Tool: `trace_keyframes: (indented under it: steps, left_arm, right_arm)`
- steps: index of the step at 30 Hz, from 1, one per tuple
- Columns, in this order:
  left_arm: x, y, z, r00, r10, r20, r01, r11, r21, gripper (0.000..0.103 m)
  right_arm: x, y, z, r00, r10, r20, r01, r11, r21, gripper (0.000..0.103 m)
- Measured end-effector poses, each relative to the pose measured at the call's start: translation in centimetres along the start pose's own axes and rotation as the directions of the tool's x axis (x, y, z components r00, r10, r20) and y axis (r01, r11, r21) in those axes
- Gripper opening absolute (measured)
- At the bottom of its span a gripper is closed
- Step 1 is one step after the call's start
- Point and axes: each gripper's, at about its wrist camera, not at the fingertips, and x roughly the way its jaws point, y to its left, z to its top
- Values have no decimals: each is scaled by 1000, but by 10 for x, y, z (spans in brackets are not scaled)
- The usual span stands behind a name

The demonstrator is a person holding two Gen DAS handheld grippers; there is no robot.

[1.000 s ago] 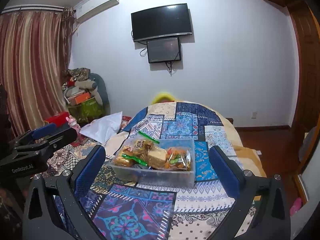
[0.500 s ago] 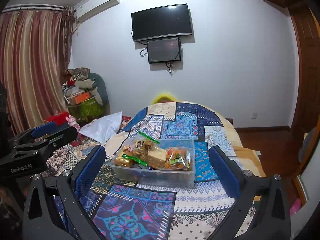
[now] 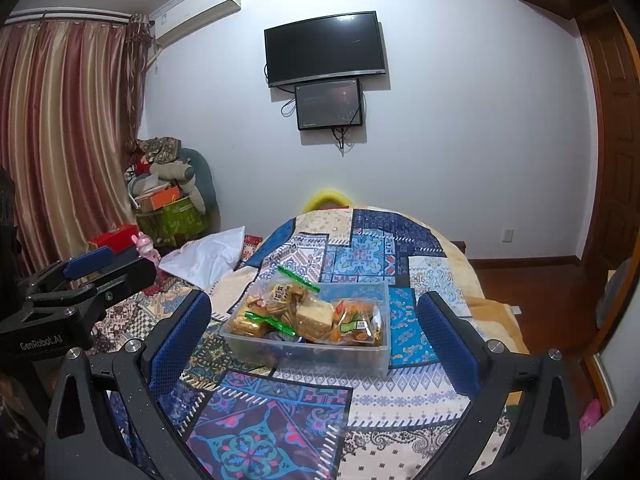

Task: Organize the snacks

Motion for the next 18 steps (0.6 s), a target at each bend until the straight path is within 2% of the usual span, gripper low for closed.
trace_keyframes:
  steps: [18]
  left_arm:
    - [1, -1, -4, 1000, 6, -10, -6, 1000, 4, 101]
  right_arm:
    - [0, 0, -1, 1000, -5, 2, 5, 1000, 3, 103]
